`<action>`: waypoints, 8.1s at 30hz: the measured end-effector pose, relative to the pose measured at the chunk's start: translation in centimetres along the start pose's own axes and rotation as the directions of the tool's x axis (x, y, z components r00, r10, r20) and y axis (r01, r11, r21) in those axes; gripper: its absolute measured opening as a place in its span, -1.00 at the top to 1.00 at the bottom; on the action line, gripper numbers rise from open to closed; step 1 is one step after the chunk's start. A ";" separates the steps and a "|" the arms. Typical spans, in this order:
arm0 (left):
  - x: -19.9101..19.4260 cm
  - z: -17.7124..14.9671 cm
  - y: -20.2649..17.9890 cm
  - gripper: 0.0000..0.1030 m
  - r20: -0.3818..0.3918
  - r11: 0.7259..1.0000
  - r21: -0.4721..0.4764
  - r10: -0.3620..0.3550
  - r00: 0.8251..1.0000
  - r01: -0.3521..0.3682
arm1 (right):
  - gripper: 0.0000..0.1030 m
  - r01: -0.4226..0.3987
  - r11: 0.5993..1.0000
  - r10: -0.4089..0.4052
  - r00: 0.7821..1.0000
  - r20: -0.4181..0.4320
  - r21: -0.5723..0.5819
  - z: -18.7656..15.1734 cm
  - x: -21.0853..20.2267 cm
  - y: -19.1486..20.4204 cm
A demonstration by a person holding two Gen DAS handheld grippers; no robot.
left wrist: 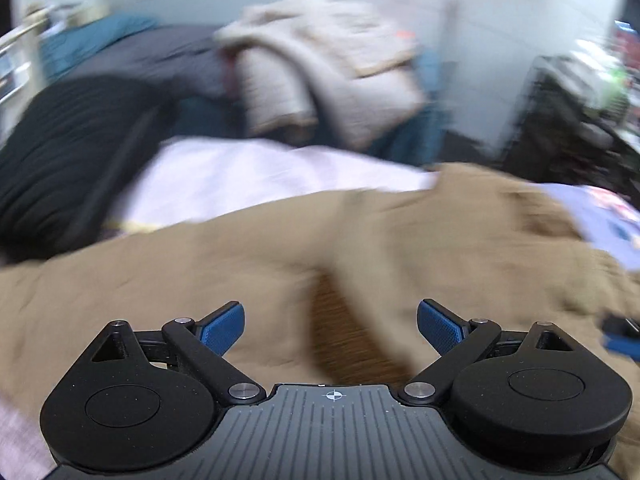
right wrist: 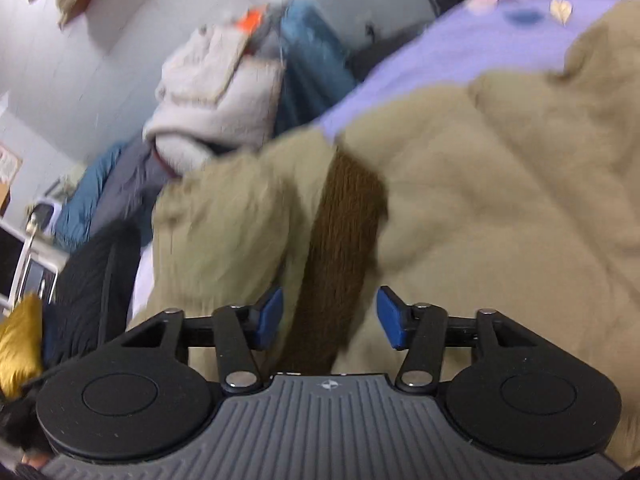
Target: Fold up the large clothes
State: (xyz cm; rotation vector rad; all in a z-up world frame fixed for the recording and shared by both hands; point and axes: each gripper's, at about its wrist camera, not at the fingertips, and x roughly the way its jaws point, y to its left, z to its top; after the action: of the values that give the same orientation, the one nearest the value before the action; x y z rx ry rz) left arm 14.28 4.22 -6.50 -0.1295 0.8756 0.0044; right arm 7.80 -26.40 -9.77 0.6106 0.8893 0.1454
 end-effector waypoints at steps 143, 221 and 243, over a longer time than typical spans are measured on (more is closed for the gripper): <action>7.3 -5.0 -8.1 -1.00 -0.117 0.911 0.411 0.017 0.993 0.032 | -0.15 0.223 0.698 -0.264 0.963 0.044 -0.680 -5.8 1.2 0.7; 1.3 -7.5 -9.8 -0.41 -0.014 0.920 0.299 -0.263 0.965 0.256 | -0.53 0.297 0.831 -0.259 0.955 0.146 -0.470 -9.2 -9.6 1.8; -2.3 -6.0 2.2 -1.00 0.004 0.986 0.119 -0.118 0.993 0.116 | 0.21 0.043 0.535 -0.055 0.998 0.016 -0.844 -7.1 2.5 13.3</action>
State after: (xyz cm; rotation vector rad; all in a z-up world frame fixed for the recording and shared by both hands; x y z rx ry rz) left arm 8.13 5.79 -8.82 -0.0696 0.8540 -0.1563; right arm 5.65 -11.42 -7.41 -0.3523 0.7284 0.5033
